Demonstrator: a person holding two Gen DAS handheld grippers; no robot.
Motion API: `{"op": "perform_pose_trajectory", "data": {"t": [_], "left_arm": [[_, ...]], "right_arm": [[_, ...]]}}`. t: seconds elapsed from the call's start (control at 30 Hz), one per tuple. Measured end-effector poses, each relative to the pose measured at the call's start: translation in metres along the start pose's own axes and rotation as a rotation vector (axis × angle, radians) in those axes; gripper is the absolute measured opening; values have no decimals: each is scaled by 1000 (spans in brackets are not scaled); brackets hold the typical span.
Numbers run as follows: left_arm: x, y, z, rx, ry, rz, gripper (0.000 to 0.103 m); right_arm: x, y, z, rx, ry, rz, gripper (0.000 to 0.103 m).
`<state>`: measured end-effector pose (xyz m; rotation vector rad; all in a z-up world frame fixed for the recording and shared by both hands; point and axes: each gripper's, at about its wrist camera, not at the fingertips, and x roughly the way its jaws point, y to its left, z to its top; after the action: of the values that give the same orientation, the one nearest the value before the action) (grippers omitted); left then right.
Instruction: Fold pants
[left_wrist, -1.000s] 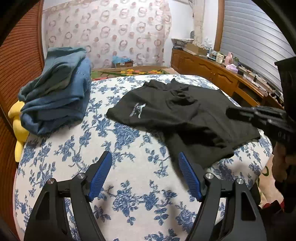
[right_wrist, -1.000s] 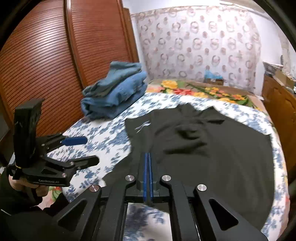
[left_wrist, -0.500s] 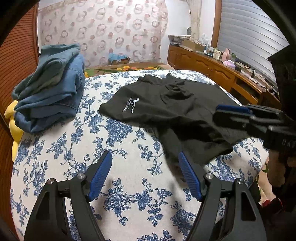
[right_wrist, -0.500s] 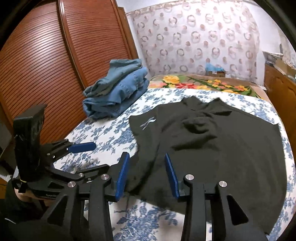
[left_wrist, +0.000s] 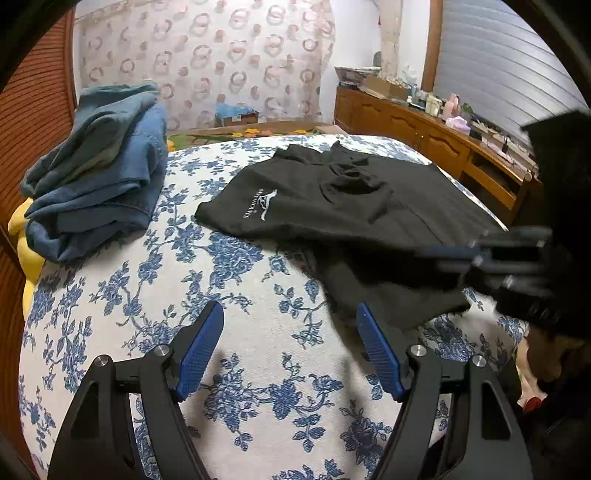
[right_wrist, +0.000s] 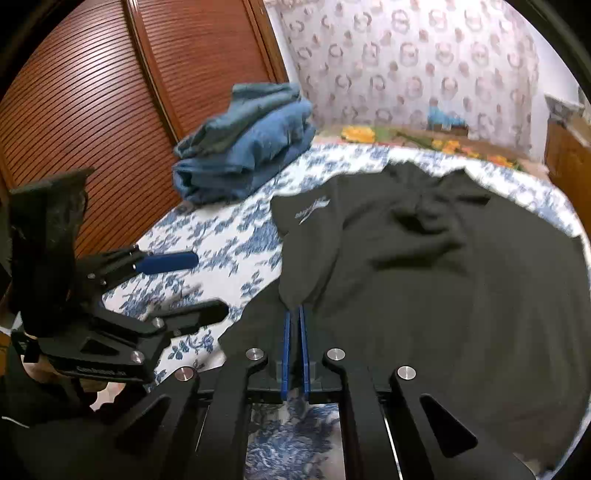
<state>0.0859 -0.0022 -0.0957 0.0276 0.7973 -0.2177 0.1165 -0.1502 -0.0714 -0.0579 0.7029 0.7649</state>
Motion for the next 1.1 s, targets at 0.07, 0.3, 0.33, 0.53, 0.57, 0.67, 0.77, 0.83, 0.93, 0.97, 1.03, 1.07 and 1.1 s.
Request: {"op": "perform_pose_trajectory", "data": {"t": [0.07, 0.3, 0.33, 0.53, 0.57, 0.67, 0.77, 0.83, 0.93, 0.97, 1.03, 1.07, 1.1], "left_arm": [[0, -4, 3, 15, -3, 0, 75], [-2, -16, 19, 40, -29, -21, 75], [-2, -18, 23, 46, -33, -23, 75], [-1, -32, 43, 80, -54, -39, 75], [-1, -35, 45, 85, -57, -40, 75], [1, -43, 52, 100, -64, -49, 75], [5, -49, 56, 108, -64, -62, 75], [8, -53, 58, 114, -61, -70, 75], [14, -60, 61, 120, -56, -79, 75], [16, -62, 62, 123, -53, -82, 75], [18, -67, 62, 126, -49, -89, 75], [20, -70, 63, 131, -46, -94, 75], [21, -73, 63, 136, -44, -96, 75]], "right_arm": [[-15, -4, 3, -10, -38, -22, 4], [-54, -26, 8, -4, -117, -101, 4], [-59, -30, 7, 1, -125, -111, 4], [-79, -40, -4, 19, -156, -165, 4], [-80, -41, -5, 22, -160, -175, 4], [-87, -41, -10, 37, -171, -197, 4], [-104, -41, -19, 49, -179, -216, 4], [-113, -44, -22, 55, -180, -231, 4], [-124, -50, -27, 66, -178, -256, 4], [-126, -53, -28, 71, -178, -262, 4], [-131, -56, -29, 79, -180, -273, 4], [-132, -58, -30, 84, -181, -280, 4], [-134, -59, -31, 89, -180, -286, 4]]}}
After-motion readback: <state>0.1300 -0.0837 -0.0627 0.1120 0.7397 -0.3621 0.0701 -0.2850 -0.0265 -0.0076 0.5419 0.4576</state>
